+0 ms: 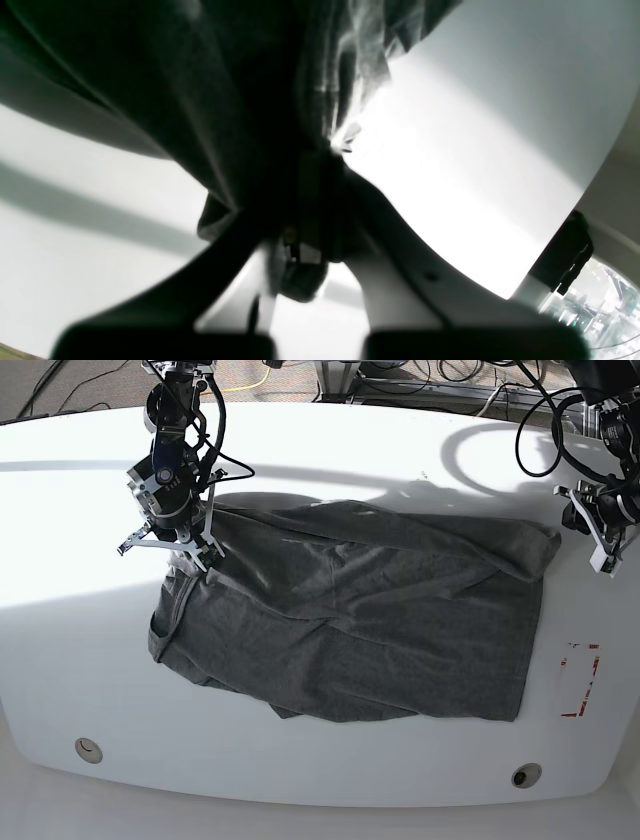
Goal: Layout the t-shirt on the table in an organized manner, then fold the t-shirt properly
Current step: 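Pull the held corner away from the right gripper with the left gripper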
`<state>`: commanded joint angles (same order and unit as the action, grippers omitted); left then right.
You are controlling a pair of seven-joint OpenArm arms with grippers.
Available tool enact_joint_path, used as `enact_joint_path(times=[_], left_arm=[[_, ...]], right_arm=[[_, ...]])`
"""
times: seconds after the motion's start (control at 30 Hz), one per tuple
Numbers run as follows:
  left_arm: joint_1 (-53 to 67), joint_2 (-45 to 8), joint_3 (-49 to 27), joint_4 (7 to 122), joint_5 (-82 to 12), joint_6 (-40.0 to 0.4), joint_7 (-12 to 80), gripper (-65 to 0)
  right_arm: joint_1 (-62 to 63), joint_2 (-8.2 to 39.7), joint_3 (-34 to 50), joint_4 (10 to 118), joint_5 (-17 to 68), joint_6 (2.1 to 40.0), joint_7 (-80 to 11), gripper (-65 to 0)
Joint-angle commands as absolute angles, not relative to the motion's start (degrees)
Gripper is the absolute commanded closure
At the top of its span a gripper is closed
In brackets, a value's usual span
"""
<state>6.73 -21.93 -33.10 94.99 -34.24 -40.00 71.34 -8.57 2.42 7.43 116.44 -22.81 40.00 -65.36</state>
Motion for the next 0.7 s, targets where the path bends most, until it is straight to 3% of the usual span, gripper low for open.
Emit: enact_joint_path(times=[0.23,0.7], left_arm=[[5.8,-17.0,-33.4,95.0,-34.0,-40.0,69.6,-32.6],[4.4,-15.2,-33.5,94.7,-29.9,-39.0,69.2,-33.1]], right_arm=[[-8.5,2.5,7.4,116.4,-22.8,40.0,-65.4,0.0],[-8.5,2.5,7.4,116.4,-22.8,40.0,-65.4,0.0]])
